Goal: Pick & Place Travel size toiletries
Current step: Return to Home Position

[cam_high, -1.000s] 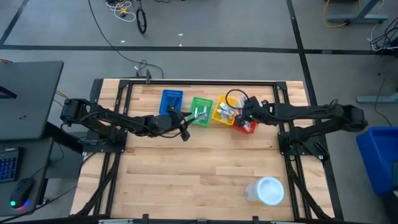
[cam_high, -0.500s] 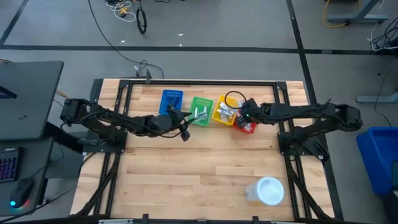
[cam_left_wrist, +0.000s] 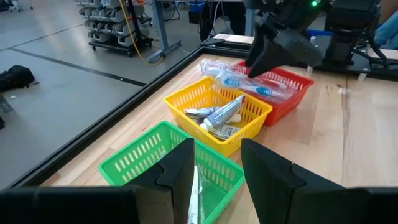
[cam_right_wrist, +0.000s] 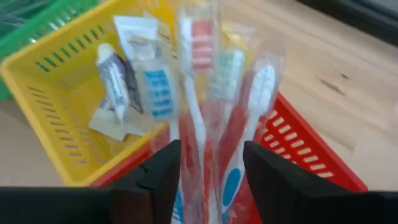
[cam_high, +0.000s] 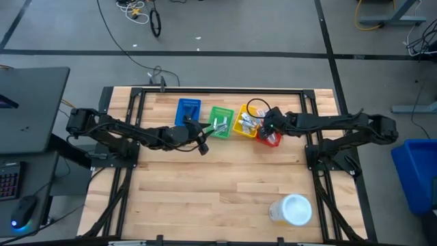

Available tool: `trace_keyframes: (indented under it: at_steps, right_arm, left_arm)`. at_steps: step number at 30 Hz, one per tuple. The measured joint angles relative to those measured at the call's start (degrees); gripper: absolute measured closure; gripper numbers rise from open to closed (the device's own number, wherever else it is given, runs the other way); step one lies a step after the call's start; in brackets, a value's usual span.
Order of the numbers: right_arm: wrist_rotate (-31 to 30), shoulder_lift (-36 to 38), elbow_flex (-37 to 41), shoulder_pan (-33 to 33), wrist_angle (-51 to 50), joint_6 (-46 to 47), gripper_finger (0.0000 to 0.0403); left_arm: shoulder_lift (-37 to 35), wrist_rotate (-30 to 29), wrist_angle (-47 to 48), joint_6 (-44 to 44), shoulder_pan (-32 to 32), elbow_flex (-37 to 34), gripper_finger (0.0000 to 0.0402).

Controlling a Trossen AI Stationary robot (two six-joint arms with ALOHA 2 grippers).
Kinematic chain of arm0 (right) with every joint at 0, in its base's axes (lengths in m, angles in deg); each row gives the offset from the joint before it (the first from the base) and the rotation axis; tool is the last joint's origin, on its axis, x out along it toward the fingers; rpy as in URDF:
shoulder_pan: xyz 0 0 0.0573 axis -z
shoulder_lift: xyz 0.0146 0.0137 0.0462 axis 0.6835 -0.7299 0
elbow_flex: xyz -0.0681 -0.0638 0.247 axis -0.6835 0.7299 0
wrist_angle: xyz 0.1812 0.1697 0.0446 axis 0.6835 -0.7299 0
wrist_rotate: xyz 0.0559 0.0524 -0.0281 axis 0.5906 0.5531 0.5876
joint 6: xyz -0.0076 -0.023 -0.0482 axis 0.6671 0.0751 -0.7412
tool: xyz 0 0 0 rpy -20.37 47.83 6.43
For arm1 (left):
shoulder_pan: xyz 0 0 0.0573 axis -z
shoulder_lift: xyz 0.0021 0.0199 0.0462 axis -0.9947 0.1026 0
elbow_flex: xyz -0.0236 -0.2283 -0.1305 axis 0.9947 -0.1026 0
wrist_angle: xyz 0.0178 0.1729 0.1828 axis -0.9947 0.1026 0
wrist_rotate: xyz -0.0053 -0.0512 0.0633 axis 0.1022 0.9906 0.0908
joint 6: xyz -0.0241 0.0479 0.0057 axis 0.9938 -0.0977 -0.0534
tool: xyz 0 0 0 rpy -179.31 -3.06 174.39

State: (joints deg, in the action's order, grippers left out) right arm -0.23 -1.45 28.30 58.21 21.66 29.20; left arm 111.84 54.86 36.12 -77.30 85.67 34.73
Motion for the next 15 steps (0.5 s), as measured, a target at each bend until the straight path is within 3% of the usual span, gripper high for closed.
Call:
trace_keyframes:
  at_steps: [4, 8, 15]
  right_arm:
    - [0.0, 0.73, -2.15, -0.08, 0.33, -5.63, 0.0216]
    - [-0.4, 1.56, -6.08, -1.21, 0.75, -14.29, 0.0243]
    - [2.6, 4.2, -11.96, -5.76, 0.75, -29.77, 0.0376]
  left_arm:
    - [-0.05, -1.45, 0.21, -0.5, 0.04, 0.0, 0.0267]
    - [-2.51, -4.62, 3.35, -0.15, 0.02, -0.02, 0.0292]
    - [-15.5, -3.87, 17.22, -2.48, 1.12, -0.02, 0.0387]
